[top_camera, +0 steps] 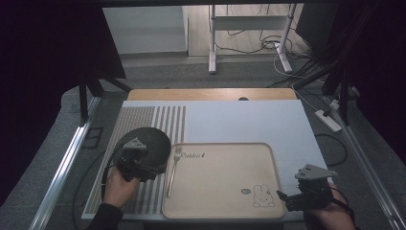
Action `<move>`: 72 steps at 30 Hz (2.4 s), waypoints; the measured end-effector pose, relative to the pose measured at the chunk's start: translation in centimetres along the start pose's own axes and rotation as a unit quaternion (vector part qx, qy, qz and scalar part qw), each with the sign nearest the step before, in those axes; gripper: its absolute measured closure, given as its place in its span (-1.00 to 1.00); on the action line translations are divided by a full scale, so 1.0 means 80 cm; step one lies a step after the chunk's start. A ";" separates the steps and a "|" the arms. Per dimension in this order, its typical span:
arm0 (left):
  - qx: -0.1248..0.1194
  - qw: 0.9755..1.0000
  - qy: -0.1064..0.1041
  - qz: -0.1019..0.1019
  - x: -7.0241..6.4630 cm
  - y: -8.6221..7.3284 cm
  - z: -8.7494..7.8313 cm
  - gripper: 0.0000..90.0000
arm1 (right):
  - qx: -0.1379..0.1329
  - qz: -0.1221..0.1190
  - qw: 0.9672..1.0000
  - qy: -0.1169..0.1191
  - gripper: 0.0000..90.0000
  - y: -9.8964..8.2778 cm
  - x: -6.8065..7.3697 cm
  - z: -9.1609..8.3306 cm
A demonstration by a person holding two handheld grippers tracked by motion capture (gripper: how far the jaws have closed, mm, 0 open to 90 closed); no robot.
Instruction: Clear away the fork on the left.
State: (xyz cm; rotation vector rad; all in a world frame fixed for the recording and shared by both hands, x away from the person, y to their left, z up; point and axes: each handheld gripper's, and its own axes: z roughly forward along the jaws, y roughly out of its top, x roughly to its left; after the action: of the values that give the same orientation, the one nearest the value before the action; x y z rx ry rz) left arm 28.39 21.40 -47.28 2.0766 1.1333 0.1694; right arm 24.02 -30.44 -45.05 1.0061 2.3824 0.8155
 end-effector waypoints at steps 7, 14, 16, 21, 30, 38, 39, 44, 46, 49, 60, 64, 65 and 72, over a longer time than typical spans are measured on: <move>-0.001 1.000 0.000 -0.006 0.000 -0.009 -0.007 -1.00 | 0.001 0.000 1.000 0.000 -1.00 0.000 0.000 0.000; 0.000 1.000 0.001 -0.014 0.001 -0.018 -0.013 -1.00 | 0.001 0.001 1.000 0.000 -1.00 0.000 0.000 0.000; 0.000 1.000 0.002 -0.015 0.001 -0.020 -0.015 -1.00 | 0.001 0.002 1.000 0.000 -1.00 0.000 0.000 0.000; -0.003 1.000 0.003 -0.019 -0.001 -0.028 -0.021 -1.00 | 0.001 0.004 1.000 0.001 -1.00 0.000 0.000 0.000; -0.010 0.999 0.008 -0.030 -0.003 -0.044 -0.037 -1.00 | 0.002 0.006 1.000 -0.001 -1.00 0.000 -0.001 0.000; -0.018 0.999 0.015 -0.041 -0.002 -0.058 -0.050 -1.00 | 0.001 0.008 1.000 0.000 -1.00 0.000 -0.001 0.000; -0.020 0.999 0.016 -0.044 -0.002 -0.060 -0.051 -1.00 | 0.001 0.008 1.000 0.000 -1.00 0.000 -0.001 0.000; -0.024 0.998 0.019 -0.051 -0.001 -0.069 -0.059 -1.00 | 0.002 0.008 1.000 0.000 -1.00 0.000 -0.001 0.000; -0.026 0.998 0.021 -0.055 -0.001 -0.072 -0.062 -1.00 | 0.002 0.008 1.000 0.000 -1.00 0.000 -0.001 0.000; -0.030 0.998 0.023 -0.059 -0.001 -0.077 -0.066 -1.00 | 0.002 0.009 1.000 -0.001 -1.00 0.000 -0.001 0.000; -0.037 0.996 0.025 -0.075 -0.001 -0.098 -0.081 -1.00 | 0.004 0.011 1.000 -0.001 -1.00 0.000 -0.001 0.001; -0.036 0.996 0.027 -0.079 -0.002 -0.104 -0.085 -1.00 | 0.004 0.012 1.000 -0.001 -1.00 0.000 -0.002 0.001; -0.035 0.996 0.027 -0.080 -0.002 -0.106 -0.086 -1.00 | 0.004 0.012 1.000 -0.001 -1.00 0.000 -0.002 0.001; -0.033 0.996 0.034 -0.080 -0.006 -0.113 -0.090 -1.00 | 0.005 0.013 1.000 -0.002 -1.00 0.000 -0.002 0.001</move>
State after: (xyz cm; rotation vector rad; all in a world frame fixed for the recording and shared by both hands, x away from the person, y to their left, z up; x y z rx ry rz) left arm 18.88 27.93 -48.09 1.9264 1.3113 0.1971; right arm 24.16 -30.49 -45.05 1.0427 2.3773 0.8102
